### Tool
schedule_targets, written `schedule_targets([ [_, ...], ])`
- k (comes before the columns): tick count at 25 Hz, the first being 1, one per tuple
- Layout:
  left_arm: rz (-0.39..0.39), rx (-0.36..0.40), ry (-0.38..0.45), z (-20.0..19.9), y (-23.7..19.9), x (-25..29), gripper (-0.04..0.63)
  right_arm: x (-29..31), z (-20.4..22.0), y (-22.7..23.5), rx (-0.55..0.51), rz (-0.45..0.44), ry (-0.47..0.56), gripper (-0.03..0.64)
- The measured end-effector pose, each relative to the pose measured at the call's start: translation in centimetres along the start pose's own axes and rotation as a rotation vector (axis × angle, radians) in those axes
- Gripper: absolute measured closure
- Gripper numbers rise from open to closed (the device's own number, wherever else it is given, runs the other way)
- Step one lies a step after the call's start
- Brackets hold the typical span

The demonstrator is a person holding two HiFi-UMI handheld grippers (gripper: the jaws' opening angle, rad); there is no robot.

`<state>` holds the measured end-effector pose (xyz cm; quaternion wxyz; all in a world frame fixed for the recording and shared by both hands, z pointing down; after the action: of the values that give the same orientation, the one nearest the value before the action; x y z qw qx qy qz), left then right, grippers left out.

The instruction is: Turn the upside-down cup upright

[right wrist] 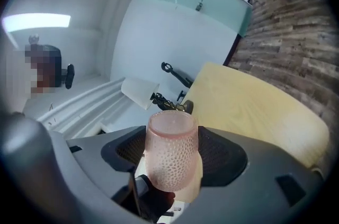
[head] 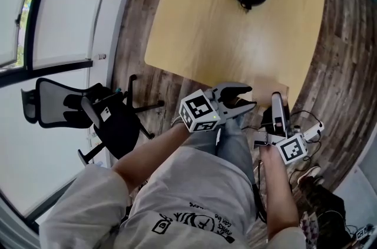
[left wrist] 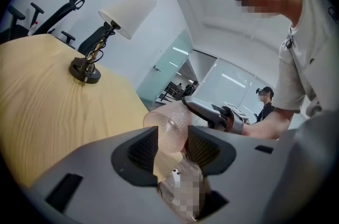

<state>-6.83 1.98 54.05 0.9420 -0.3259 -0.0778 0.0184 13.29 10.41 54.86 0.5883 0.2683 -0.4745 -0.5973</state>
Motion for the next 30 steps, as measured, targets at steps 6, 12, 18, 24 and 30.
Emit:
schedule_targets([
  [6,0.053,-0.021,0.007,-0.5,1.0,0.6,0.423,-0.5,1.3,0.7,0.261,-0.06,0.03,0.321],
  [12,0.1,0.014,-0.027,-1.1,1.4,1.2,0.47,-0.9,1.6,1.2,0.331,-0.088,0.042,0.321],
  [18,0.15,0.033,-0.078,-1.5,2.0,1.8,0.553,-1.1,1.7,1.7,0.362,-0.099,0.047,0.321],
  [24,0.185,0.021,-0.105,-1.6,2.8,2.1,0.569,-1.5,1.8,1.6,0.36,-0.142,0.059,0.321],
  [30,0.213,0.019,-0.125,-2.5,3.3,2.0,0.575,-1.7,1.3,0.9,0.261,-0.166,0.025,0.314],
])
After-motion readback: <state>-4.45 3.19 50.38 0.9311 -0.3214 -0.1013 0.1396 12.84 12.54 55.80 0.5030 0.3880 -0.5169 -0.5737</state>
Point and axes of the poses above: the fingertips, and each gripper's own axes: x forward along the fingers, y to its right, z out of its underside, the point moved 10 cm from there along -x, backward along the fingers, and after that the axes turned 9 degrees about z, right-handed, at the moved point
